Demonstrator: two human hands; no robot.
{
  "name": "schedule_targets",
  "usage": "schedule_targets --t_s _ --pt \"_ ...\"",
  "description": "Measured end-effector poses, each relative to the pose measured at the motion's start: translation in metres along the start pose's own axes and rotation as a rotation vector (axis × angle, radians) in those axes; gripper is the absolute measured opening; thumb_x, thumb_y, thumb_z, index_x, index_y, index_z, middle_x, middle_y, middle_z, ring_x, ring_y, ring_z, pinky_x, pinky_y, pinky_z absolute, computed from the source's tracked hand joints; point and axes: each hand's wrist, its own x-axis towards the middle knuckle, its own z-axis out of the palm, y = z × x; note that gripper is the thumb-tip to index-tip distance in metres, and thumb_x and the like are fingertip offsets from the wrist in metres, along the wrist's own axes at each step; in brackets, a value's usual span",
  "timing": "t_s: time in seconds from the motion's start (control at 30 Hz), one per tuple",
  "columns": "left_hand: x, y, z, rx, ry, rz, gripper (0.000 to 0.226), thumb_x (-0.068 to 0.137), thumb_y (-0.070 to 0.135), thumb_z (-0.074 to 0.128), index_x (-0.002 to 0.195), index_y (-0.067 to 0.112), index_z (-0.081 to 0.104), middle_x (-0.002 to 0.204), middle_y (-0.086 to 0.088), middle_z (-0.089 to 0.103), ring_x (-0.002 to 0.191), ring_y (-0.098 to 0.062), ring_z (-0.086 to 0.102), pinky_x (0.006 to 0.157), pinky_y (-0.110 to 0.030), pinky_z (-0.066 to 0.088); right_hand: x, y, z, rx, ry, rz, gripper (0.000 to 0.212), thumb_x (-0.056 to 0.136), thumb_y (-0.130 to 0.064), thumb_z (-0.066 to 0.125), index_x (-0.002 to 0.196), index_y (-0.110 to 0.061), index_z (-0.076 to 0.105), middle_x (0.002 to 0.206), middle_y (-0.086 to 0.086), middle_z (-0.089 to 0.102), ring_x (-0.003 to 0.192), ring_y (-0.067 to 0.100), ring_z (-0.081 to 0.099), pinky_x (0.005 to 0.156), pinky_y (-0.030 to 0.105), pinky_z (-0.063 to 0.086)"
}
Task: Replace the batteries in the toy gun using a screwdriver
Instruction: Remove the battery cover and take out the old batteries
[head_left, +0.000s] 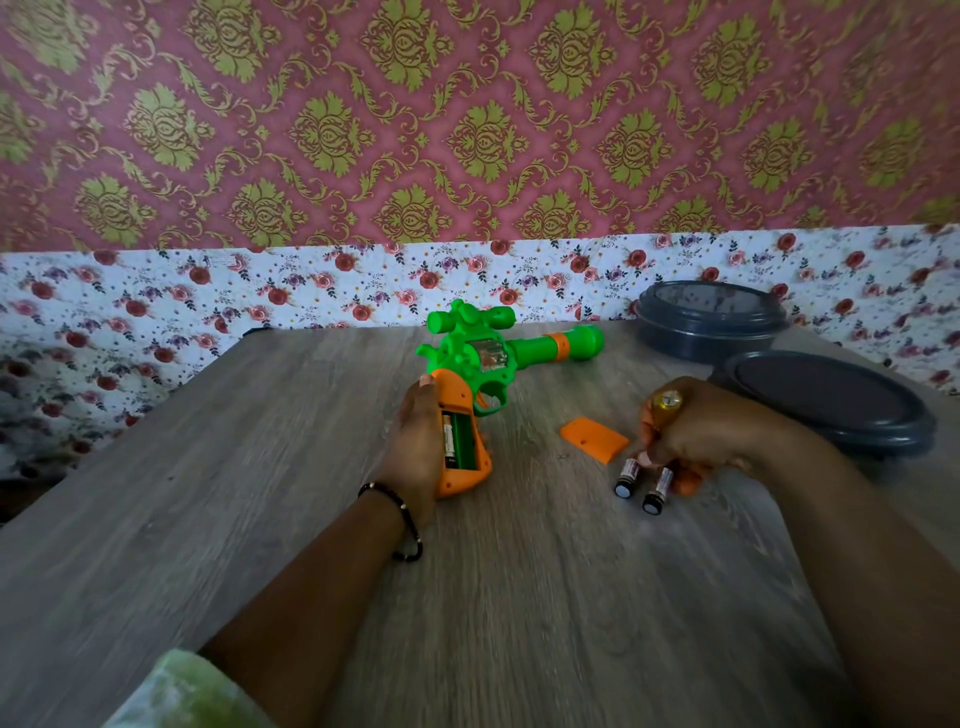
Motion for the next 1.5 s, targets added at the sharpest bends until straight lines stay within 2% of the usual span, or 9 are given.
schedule_targets --t_s 0.2,0.33,0.47,0.57,0.7,1.0,1.1,1.37,1.5 --pt "0.002 -0.001 -0.003 -0.001 -0.019 0.003 0.059 0.100 0.054 0.034 0.139 0.012 0.046 0.083 -0.012 0.063 0.066 -0.022 0.062 0.067 -0.033 0.053 0.000 -0.001 0.000 -0.089 0.089 0.021 0.020 0.079 -0.018 0.073 0.084 -0.007 0.057 0.069 0.012 0.064 0.052 0.022 0.064 0.051 0.031 0.053" --pt "0.001 -0.001 -0.003 0.036 -0.004 0.020 0.058 0.101 0.054 0.032 0.136 0.011 0.048 0.085 -0.012 0.063 0.067 -0.022 0.063 0.066 -0.033 0.053 -0.006 -0.019 -0.001 -0.086 0.462 -0.290 0.012 0.090 -0.027 0.058 0.078 -0.024 0.057 0.082 0.007 0.066 0.074 0.019 0.064 0.064 0.028 0.048" --pt "0.002 -0.001 -0.001 0.042 0.007 0.029 0.057 0.100 0.056 0.031 0.131 0.012 0.051 0.083 -0.011 0.063 0.061 -0.020 0.064 0.062 -0.031 0.053 -0.018 -0.047 0.042 0.365 0.282 -0.647 0.027 0.087 0.008 0.050 0.091 -0.016 0.059 0.096 0.018 0.066 0.076 0.009 0.063 0.059 0.012 0.047" --pt "0.000 0.004 0.000 0.047 0.006 0.041 0.064 0.091 0.066 0.039 0.122 0.013 0.056 0.090 -0.016 0.065 0.071 -0.026 0.067 0.074 -0.038 0.055 -0.012 -0.057 0.082 0.251 0.241 -0.778 0.018 0.088 -0.024 0.051 0.100 -0.014 0.061 0.093 0.009 0.069 0.087 0.014 0.065 0.076 0.029 0.052" --pt "-0.006 0.006 -0.001 0.096 -0.013 0.035 0.065 0.086 0.068 0.041 0.120 0.016 0.059 0.114 -0.021 0.064 0.103 -0.036 0.063 0.097 -0.058 0.047 -0.015 -0.065 0.102 0.422 0.229 -0.760 0.032 0.085 -0.046 0.054 0.094 -0.018 0.069 0.074 -0.004 0.067 0.075 0.011 0.064 0.073 0.031 0.052" --pt "-0.003 0.001 0.005 0.080 -0.047 0.080 0.052 0.087 0.069 0.032 0.086 0.024 0.059 0.072 -0.004 0.055 0.059 -0.017 0.055 0.055 -0.025 0.047 0.006 -0.070 0.108 0.555 0.215 -0.603 0.013 0.077 -0.033 0.061 0.072 -0.021 0.065 0.071 0.011 0.070 0.071 0.031 0.068 0.072 0.057 0.052" --pt "-0.007 0.001 0.006 0.089 -0.017 0.071 0.067 0.096 0.066 0.025 0.111 0.013 0.063 0.091 -0.013 0.069 0.071 -0.021 0.067 0.062 -0.030 0.055 0.010 -0.069 0.110 0.542 0.273 -0.603 0.029 0.065 -0.051 0.060 0.074 -0.024 0.060 0.073 0.012 0.068 0.076 0.031 0.067 0.071 0.058 0.051" --pt "-0.012 0.004 0.007 0.085 0.038 0.081 0.087 0.070 0.087 0.043 0.124 0.022 0.064 0.121 -0.008 0.069 0.110 -0.027 0.067 0.097 -0.052 0.052 0.015 -0.072 0.108 0.440 0.402 -0.736 0.030 0.073 -0.041 0.062 0.068 -0.011 0.062 0.063 0.011 0.065 0.064 0.027 0.063 0.063 0.050 0.051" --pt "-0.010 -0.002 0.005 0.091 0.015 0.116 0.092 0.062 0.096 0.043 0.124 0.032 0.064 0.123 -0.004 0.069 0.114 -0.025 0.066 0.102 -0.055 0.048 0.015 -0.082 0.102 0.312 0.441 -0.757 0.028 0.074 -0.037 0.059 0.057 -0.015 0.055 0.050 -0.004 0.052 0.052 0.003 0.052 0.053 0.017 0.040"
